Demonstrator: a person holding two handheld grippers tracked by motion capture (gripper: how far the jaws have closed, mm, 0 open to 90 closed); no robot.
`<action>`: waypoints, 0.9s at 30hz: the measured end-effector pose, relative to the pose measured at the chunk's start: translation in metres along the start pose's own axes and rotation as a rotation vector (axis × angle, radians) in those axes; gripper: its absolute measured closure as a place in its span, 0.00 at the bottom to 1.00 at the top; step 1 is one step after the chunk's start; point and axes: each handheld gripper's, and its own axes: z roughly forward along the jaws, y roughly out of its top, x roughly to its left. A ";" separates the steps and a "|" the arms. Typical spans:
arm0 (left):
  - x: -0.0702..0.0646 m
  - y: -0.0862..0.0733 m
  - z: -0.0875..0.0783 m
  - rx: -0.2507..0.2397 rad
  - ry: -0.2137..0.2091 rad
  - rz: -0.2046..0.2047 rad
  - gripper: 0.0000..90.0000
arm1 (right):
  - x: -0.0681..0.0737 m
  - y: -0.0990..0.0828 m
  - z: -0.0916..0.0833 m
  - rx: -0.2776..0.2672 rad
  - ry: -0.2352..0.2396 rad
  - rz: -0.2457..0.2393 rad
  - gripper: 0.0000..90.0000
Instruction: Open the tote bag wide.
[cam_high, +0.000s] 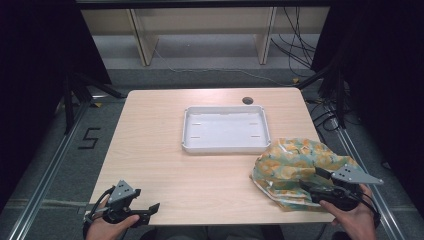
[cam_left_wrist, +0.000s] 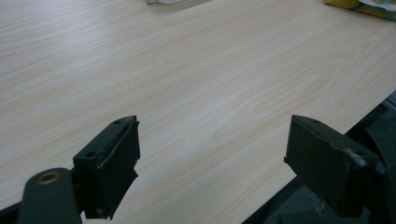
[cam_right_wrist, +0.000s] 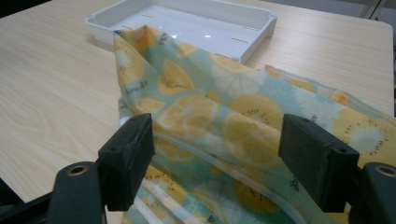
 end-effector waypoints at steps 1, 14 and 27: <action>0.000 0.000 0.000 -0.002 0.001 0.001 0.19 | 0.000 0.000 0.000 0.002 0.001 -0.008 0.29; -0.001 -0.001 0.003 0.007 0.004 0.002 0.18 | -0.018 0.020 0.015 0.038 0.049 -0.122 0.20; -0.002 -0.001 0.004 0.014 -0.006 -0.008 0.18 | -0.029 0.045 0.052 0.196 0.147 -0.291 0.18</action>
